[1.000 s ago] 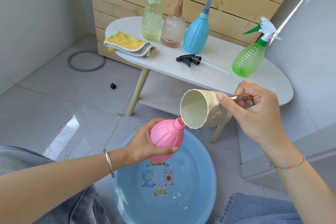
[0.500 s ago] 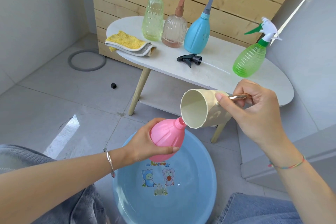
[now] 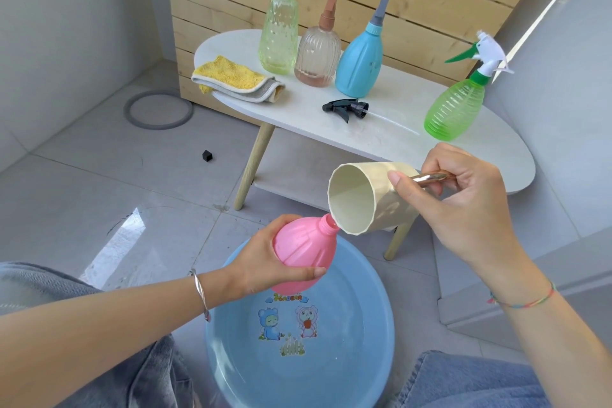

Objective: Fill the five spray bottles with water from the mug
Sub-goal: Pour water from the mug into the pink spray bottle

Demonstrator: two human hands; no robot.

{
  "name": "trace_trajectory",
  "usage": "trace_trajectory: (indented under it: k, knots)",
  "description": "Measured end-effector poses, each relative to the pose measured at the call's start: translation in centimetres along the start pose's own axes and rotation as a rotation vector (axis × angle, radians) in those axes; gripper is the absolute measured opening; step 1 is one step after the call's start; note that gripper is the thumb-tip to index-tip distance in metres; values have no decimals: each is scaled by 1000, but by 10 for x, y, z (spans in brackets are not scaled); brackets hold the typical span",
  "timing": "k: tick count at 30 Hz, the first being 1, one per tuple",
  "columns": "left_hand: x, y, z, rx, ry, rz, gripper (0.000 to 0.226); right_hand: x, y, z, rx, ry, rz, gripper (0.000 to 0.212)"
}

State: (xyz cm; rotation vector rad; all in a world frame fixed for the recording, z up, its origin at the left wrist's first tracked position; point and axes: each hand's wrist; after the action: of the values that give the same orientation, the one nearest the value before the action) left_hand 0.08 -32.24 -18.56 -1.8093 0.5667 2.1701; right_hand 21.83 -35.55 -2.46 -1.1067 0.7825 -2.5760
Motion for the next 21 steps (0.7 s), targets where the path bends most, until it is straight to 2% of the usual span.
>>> trace_trajectory:
  k: [21]
  knots:
    - [2, 0, 1, -1, -12, -4, 83, 0, -1, -1, 19, 56, 61, 43]
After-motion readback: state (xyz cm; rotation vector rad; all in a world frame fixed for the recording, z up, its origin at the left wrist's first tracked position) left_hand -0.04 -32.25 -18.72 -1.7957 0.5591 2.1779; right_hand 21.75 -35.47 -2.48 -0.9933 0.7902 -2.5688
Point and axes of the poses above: each hand's wrist, its own y-axis away from the middle knuckle, its own z-axis out of the back of the hand, x = y × z, and after that the axes turned 1 degree about -y, right-handed
